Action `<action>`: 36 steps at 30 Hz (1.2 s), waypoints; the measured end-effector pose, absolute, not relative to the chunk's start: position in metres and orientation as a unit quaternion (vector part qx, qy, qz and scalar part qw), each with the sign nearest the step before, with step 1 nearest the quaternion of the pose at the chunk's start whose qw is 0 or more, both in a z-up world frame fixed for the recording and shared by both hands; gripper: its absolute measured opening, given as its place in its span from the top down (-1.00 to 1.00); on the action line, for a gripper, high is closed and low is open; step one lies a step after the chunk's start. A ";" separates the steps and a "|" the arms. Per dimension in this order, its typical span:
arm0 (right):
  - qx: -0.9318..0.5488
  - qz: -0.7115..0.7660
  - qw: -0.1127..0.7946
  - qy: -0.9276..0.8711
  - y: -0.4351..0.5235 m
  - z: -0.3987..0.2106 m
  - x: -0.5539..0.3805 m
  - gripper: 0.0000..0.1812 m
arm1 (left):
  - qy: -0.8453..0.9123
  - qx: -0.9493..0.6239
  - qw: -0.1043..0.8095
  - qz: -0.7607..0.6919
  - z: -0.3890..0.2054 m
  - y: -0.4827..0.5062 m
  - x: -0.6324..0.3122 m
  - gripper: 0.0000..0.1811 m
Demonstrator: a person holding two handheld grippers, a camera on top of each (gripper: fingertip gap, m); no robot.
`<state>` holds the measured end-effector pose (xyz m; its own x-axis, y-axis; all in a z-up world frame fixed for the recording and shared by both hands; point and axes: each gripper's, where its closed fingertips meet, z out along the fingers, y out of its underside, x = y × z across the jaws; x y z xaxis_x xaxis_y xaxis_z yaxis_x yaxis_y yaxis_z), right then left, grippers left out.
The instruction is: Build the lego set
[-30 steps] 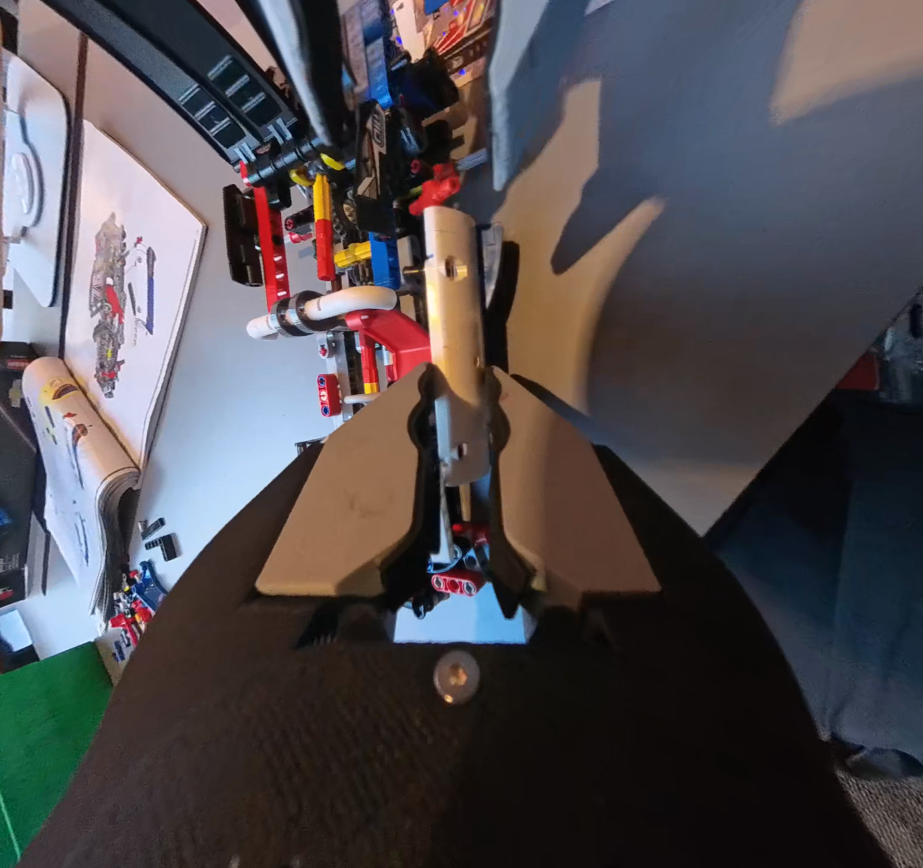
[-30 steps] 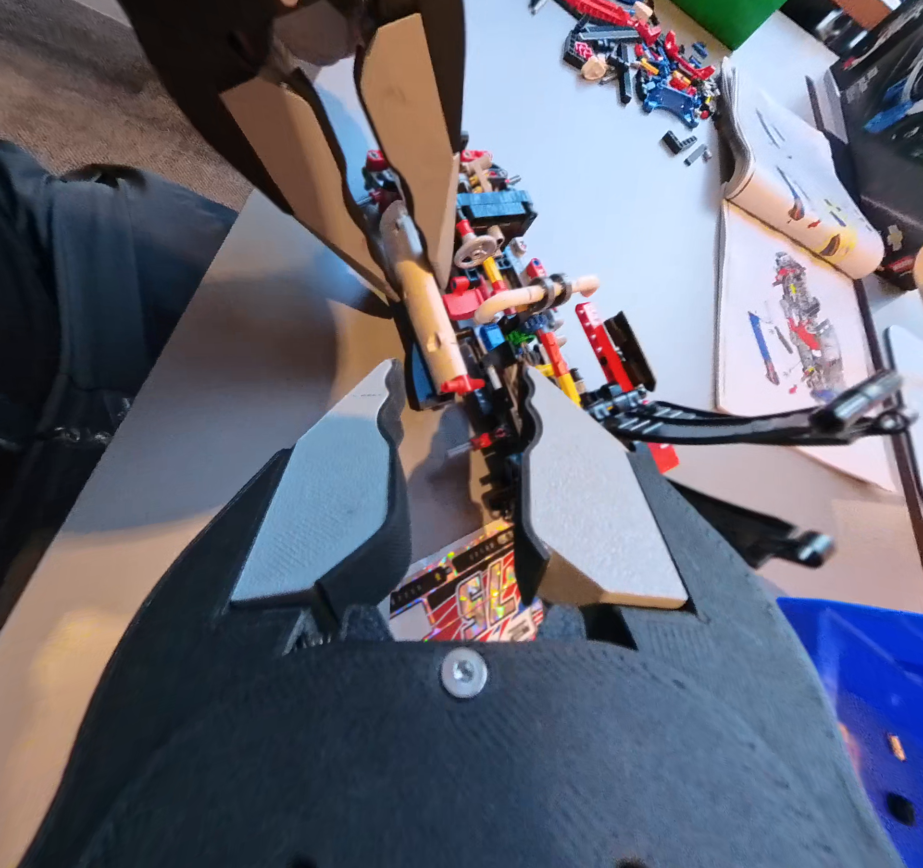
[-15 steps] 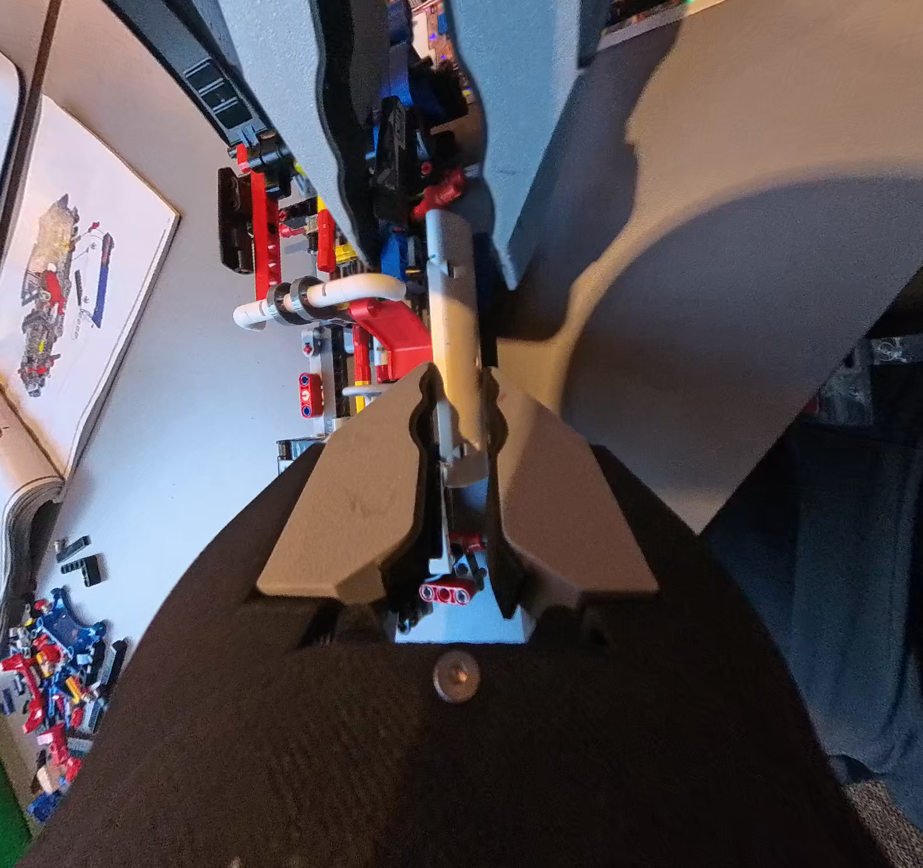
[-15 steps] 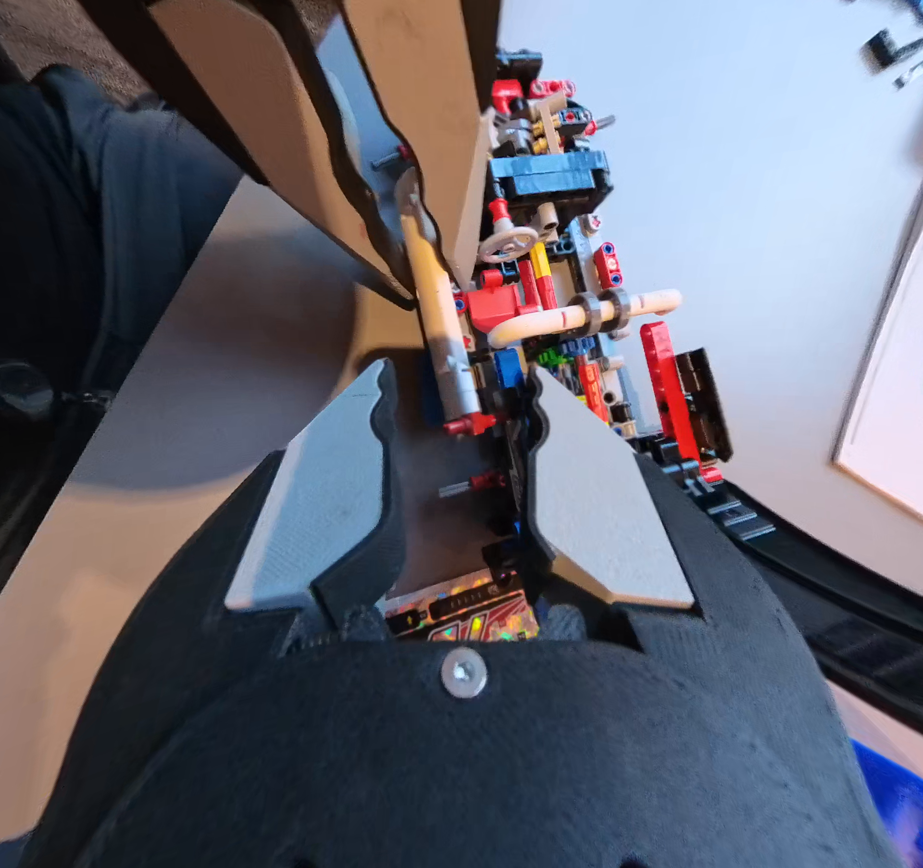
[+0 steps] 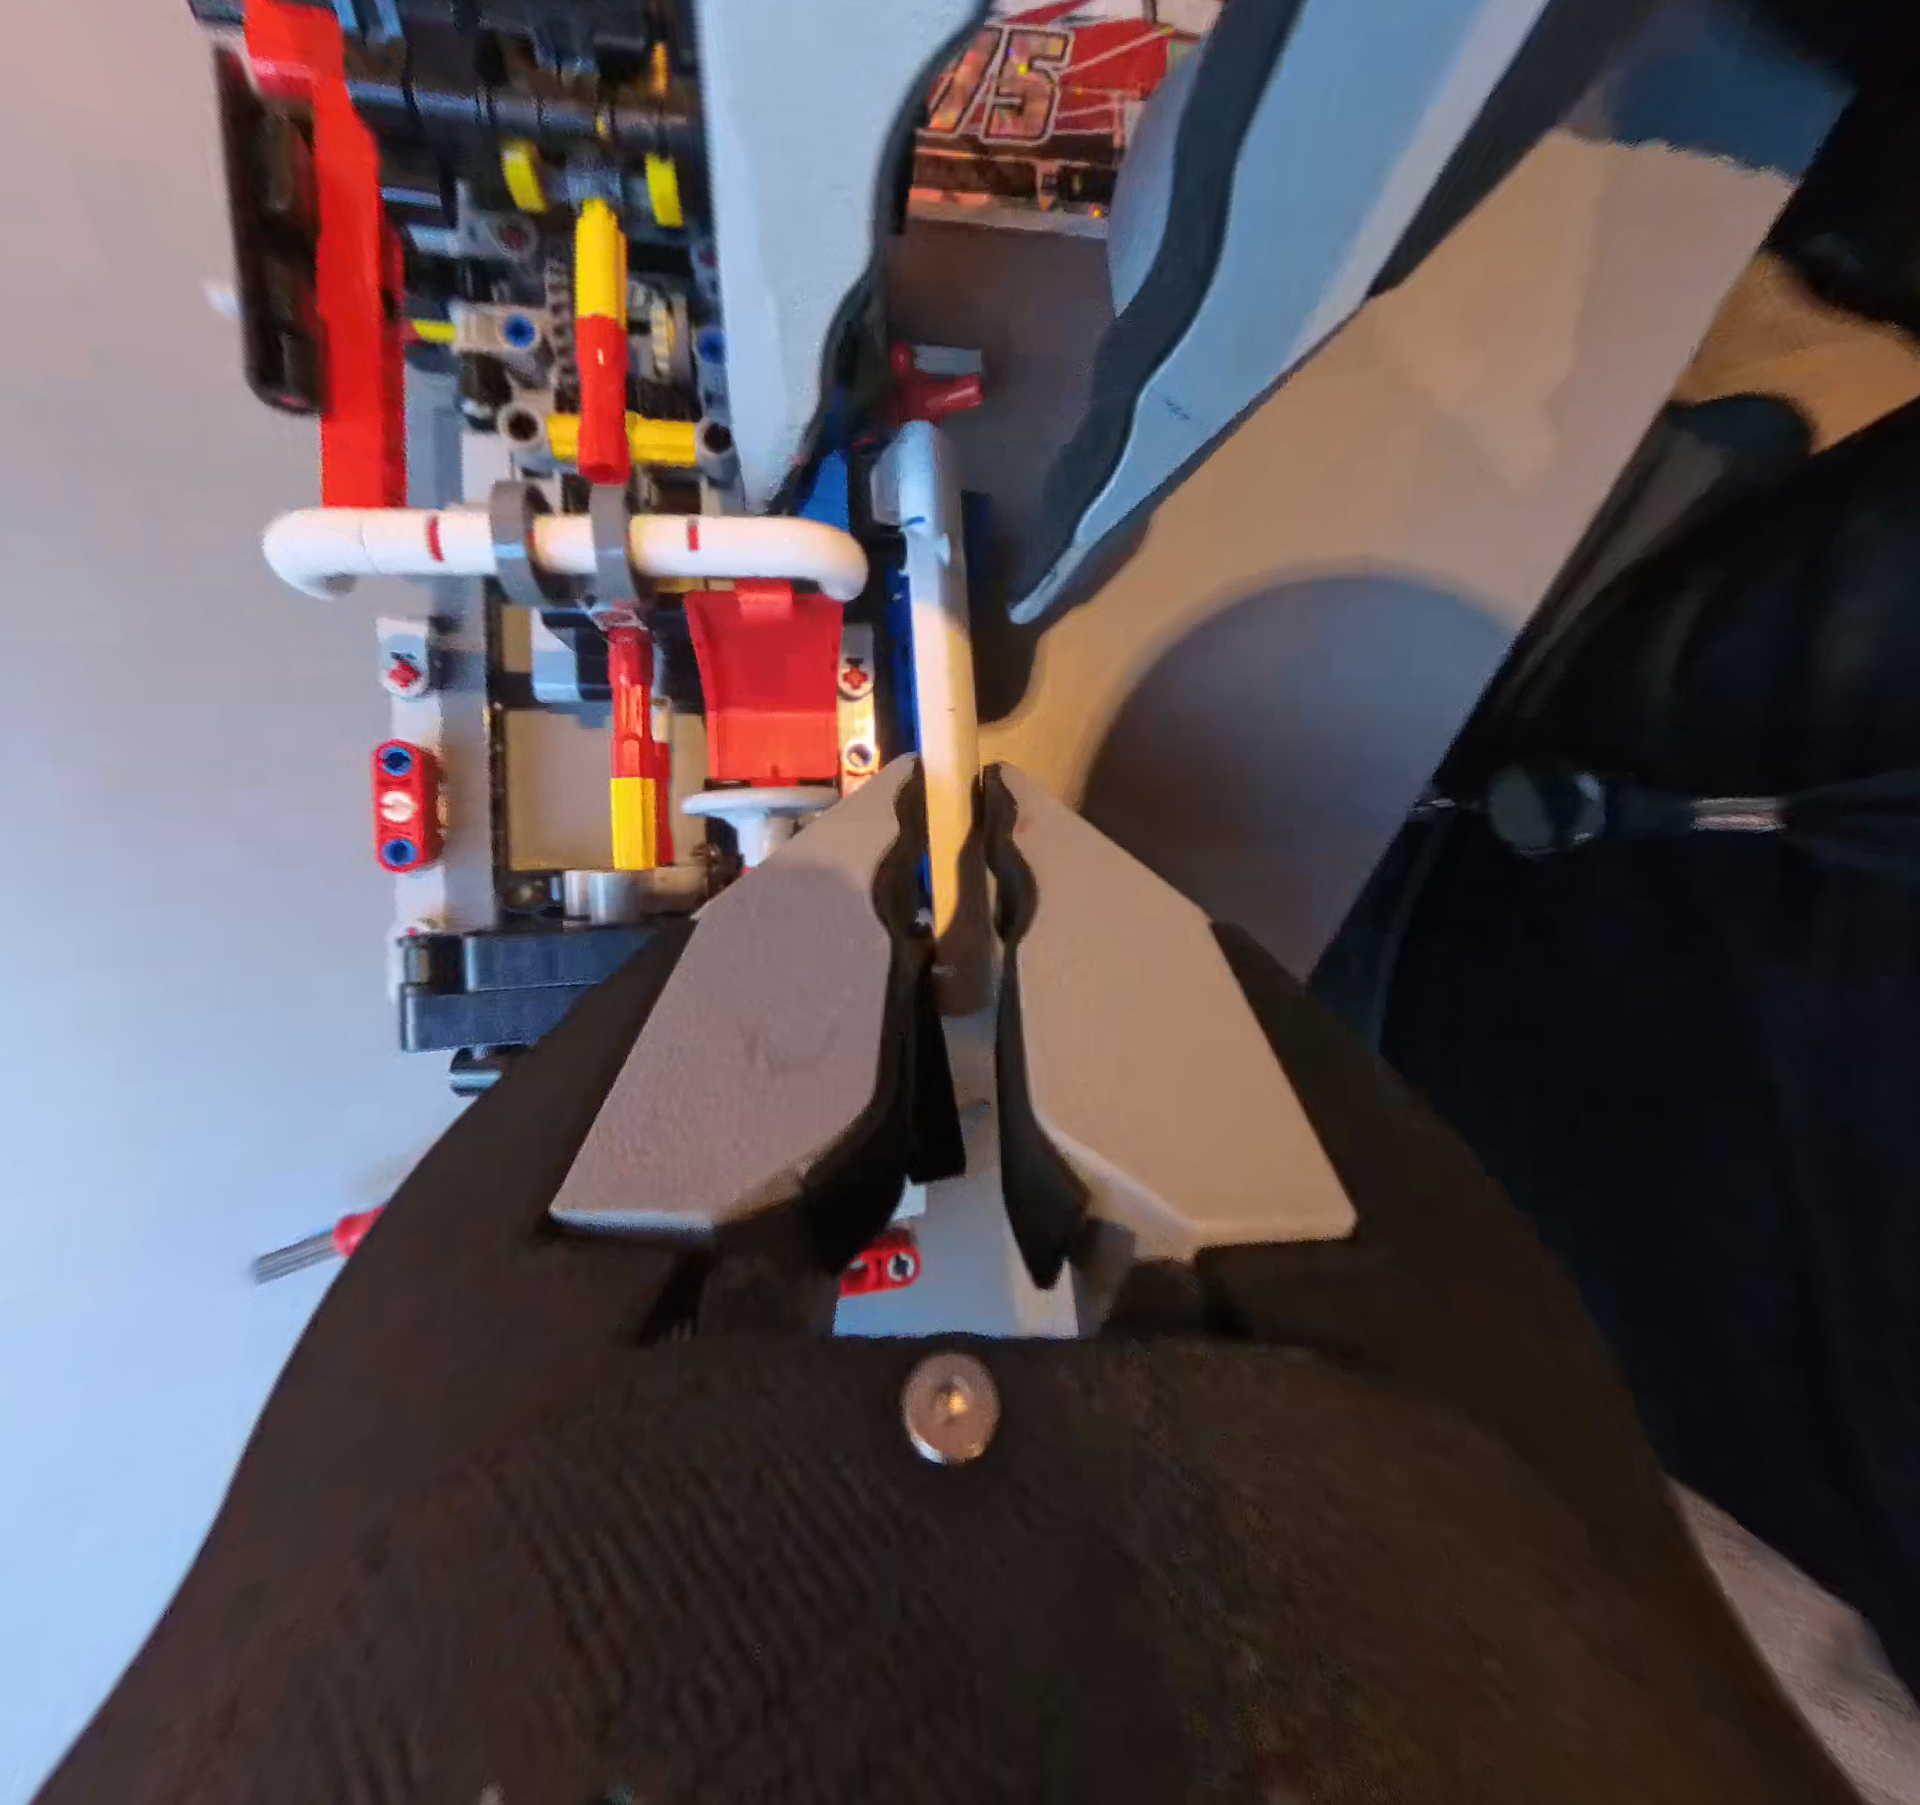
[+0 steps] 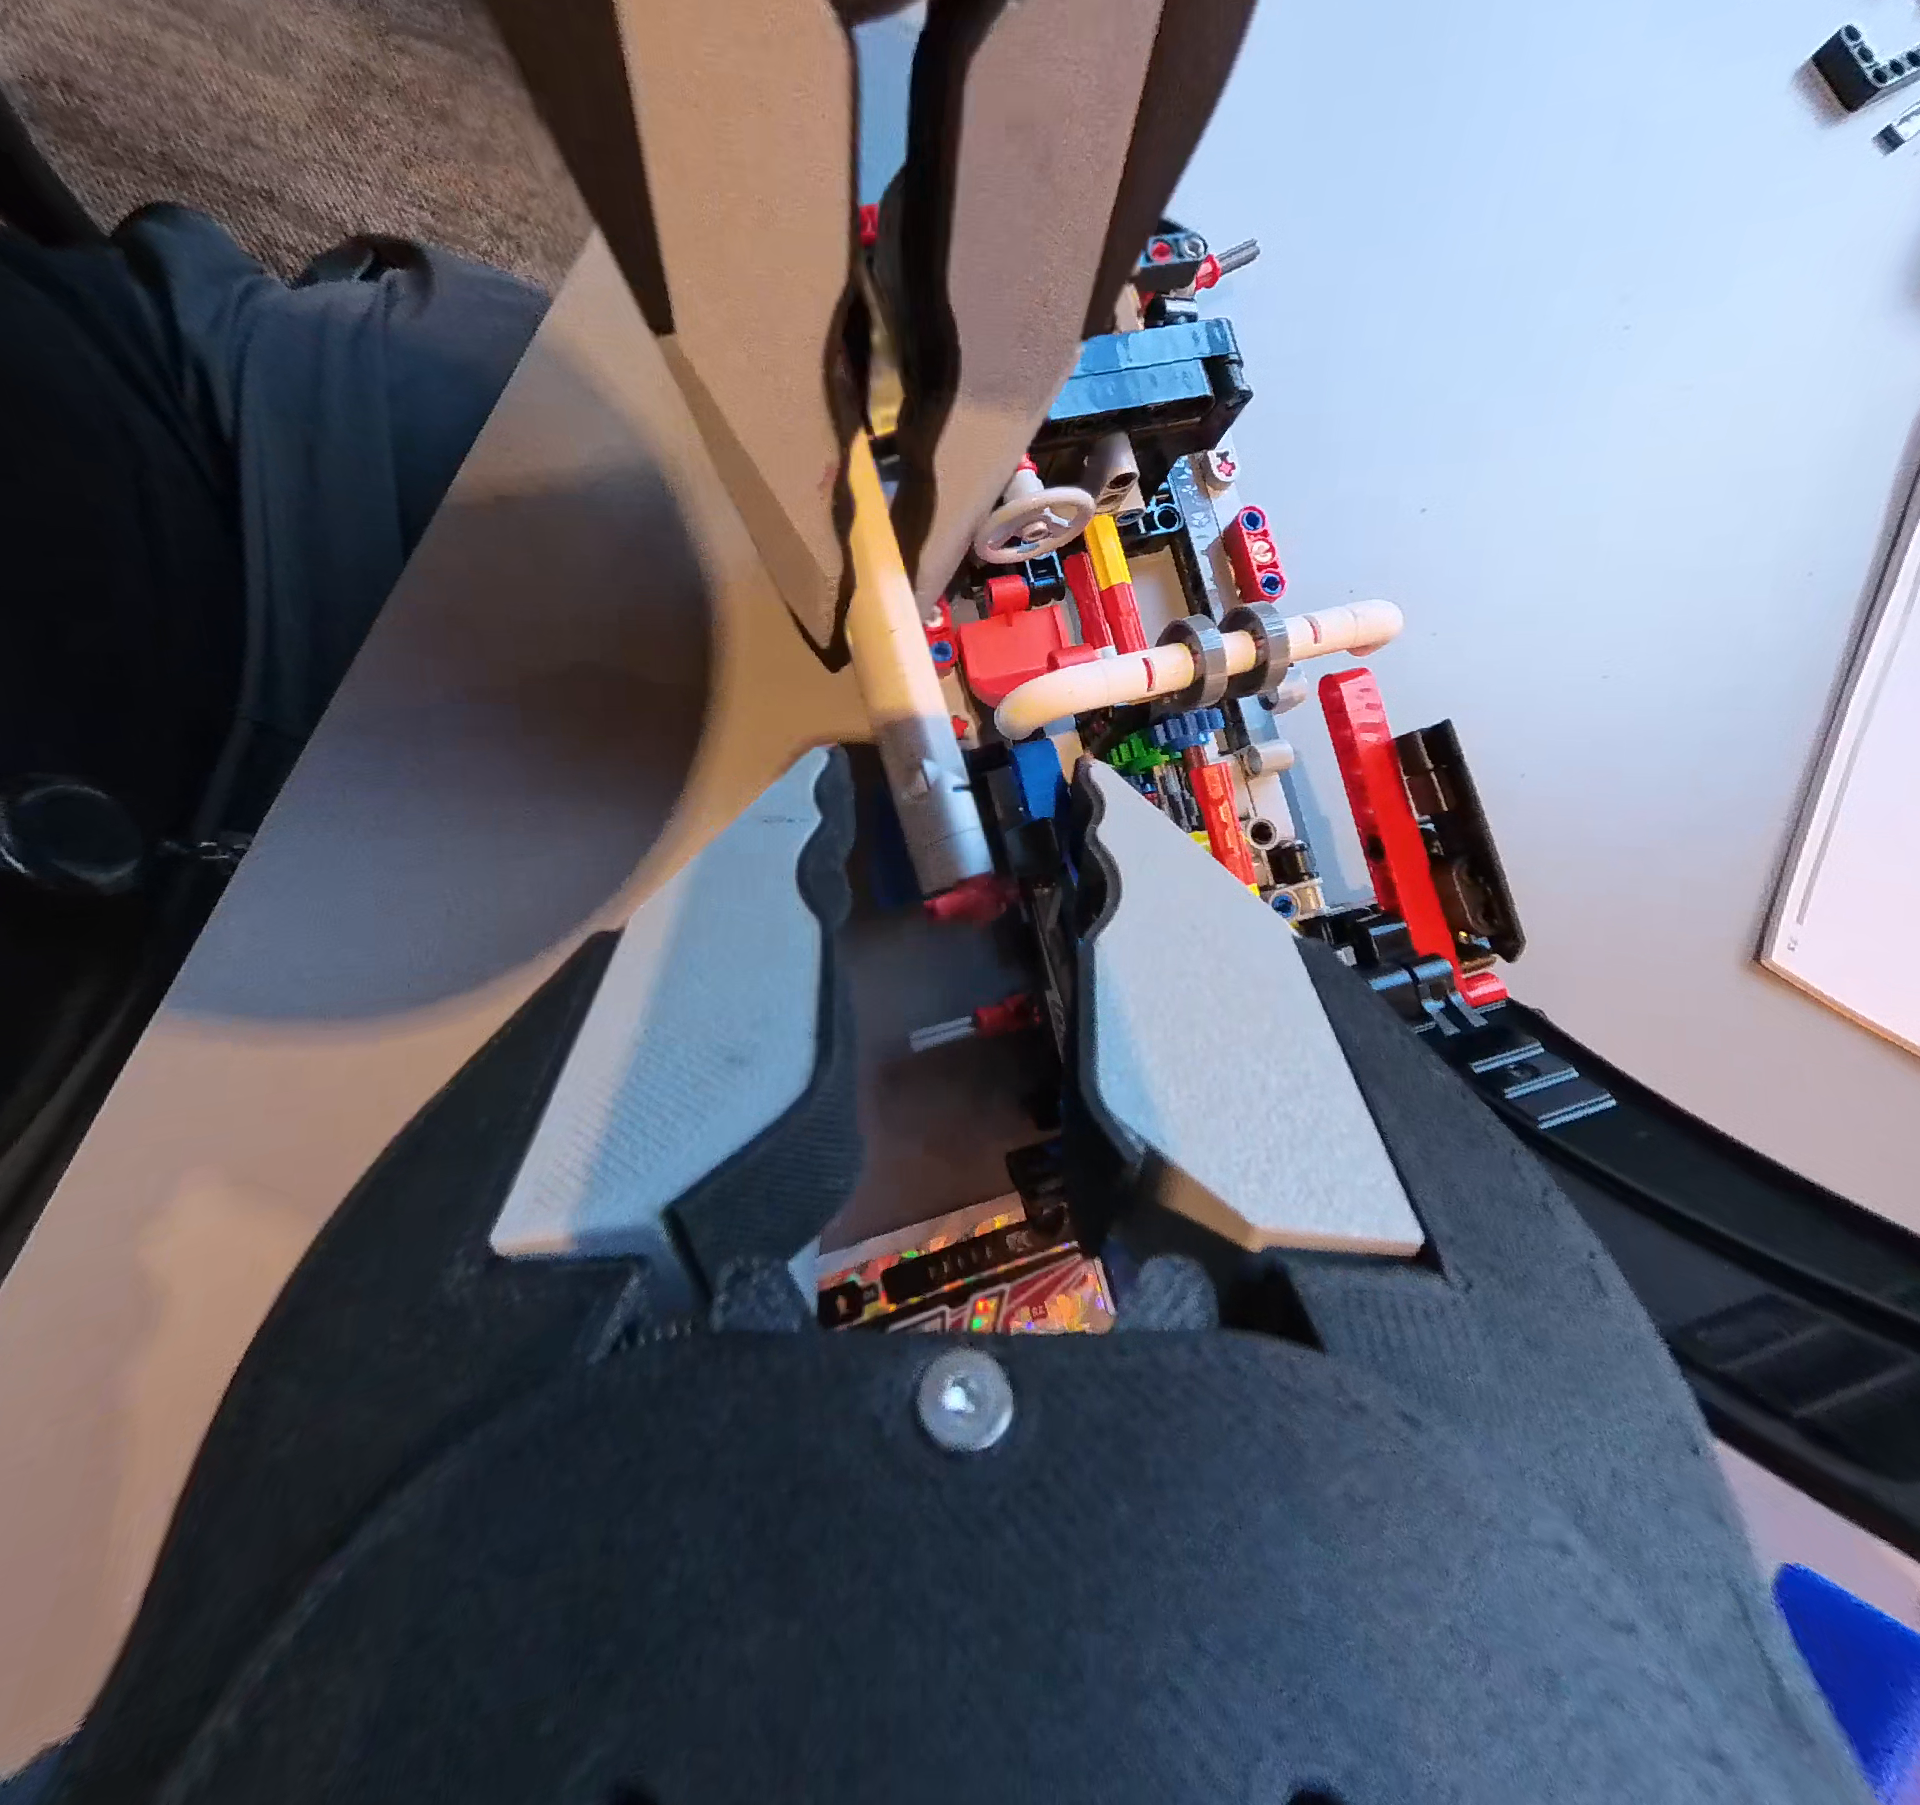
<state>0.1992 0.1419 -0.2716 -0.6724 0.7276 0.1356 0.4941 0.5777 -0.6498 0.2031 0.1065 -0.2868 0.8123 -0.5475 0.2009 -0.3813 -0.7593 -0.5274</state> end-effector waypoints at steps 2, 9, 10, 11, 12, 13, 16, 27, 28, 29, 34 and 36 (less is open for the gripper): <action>-0.356 0.287 0.201 -0.866 0.144 -0.272 0.198 0.66 | 0.219 -0.918 0.221 -0.244 -0.284 0.106 0.208 0.92; -0.362 0.297 0.185 -0.864 0.142 -0.272 0.199 0.59 | 0.193 -0.902 0.195 -0.334 -0.277 0.106 0.213 0.92; -0.361 0.295 0.182 -0.866 0.141 -0.272 0.200 0.56 | 0.195 -0.899 0.189 -0.343 -0.277 0.106 0.215 0.92; -0.361 0.295 0.178 -0.867 0.141 -0.272 0.200 0.53 | 0.194 -0.896 0.183 -0.355 -0.277 0.105 0.217 0.92; -0.364 0.297 0.174 -0.866 0.141 -0.272 0.200 0.52 | 0.191 -0.894 0.180 -0.364 -0.276 0.106 0.218 0.92; -0.369 0.298 0.171 -0.863 0.142 -0.272 0.200 0.51 | 0.187 -0.893 0.180 -0.368 -0.276 0.107 0.217 0.93; -0.381 0.297 0.168 -0.860 0.145 -0.271 0.199 0.58 | 0.173 -0.897 0.186 -0.362 -0.274 0.111 0.212 0.92; -0.366 0.329 0.209 -0.845 0.143 -0.249 0.207 0.42 | 0.205 -0.907 0.189 -0.317 -0.284 0.104 0.212 0.93; -0.363 0.358 0.218 -0.832 0.140 -0.241 0.211 0.42 | 0.209 -0.906 0.195 -0.312 -0.284 0.103 0.213 0.92; -0.361 0.385 0.222 -0.820 0.137 -0.235 0.215 0.43 | 0.210 -0.907 0.199 -0.307 -0.284 0.102 0.213 0.93; -0.364 0.483 0.223 -0.765 0.129 -0.223 0.232 0.45 | 0.227 -0.892 0.248 -0.301 -0.273 0.098 0.226 0.92; -0.373 0.487 0.246 -0.750 0.133 -0.222 0.233 0.45 | 0.246 -0.888 0.265 -0.284 -0.273 0.096 0.231 0.93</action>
